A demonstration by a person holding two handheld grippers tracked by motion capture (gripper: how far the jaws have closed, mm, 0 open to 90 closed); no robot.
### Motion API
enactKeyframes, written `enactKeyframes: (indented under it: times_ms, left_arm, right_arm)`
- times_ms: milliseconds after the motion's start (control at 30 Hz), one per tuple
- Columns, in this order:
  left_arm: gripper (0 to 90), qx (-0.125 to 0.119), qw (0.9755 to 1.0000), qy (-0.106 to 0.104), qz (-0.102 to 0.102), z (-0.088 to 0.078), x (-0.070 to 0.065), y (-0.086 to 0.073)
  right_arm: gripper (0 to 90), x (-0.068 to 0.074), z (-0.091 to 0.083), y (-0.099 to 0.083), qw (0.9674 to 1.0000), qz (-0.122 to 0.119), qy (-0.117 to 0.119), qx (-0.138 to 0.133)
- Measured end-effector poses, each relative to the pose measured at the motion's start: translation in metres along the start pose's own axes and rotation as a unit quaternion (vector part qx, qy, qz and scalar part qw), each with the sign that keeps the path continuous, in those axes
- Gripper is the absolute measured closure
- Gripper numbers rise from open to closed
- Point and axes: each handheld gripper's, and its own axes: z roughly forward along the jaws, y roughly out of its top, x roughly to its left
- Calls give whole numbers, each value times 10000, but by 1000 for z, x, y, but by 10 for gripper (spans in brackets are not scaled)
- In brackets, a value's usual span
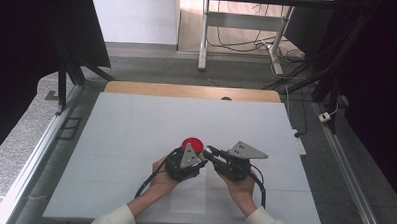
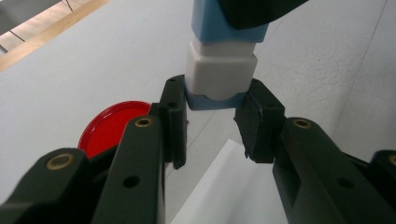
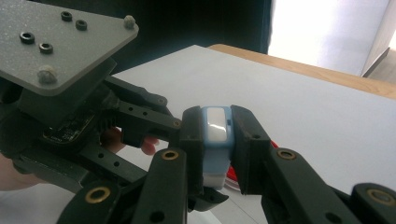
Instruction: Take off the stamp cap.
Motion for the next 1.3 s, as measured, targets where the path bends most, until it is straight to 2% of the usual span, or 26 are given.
enactKeyframes:
  times_ms: [467,633,933,1000,1100,1300]
  left_arm:
    - [651,51,9999,25,122,0,-1,-1]
    - [651,54,9998,107,165,-1,-2,-1]
    - [652,18,9999,87,87,-1,-2,-1]
    - [653,28,9999,94,126,-1,-3,-1]
    - [654,84,9993,176,308,-1,-3,-1]
    - [655,117,9985,276,458,-1,-5,-1]
  right_arm:
    - [747,2,0,-1,10000,-11,-58,1]
    - [748,3,0,-2,10000,-10,-88,-31]
    - [748,4,-1,-2,9999,-17,-118,-58]
    - [748,4,-1,-1,9999,-20,-111,-45]
    - [748,3,-1,-1,10000,-5,-92,11]
    - [748,4,0,-1,10000,-5,-96,18]
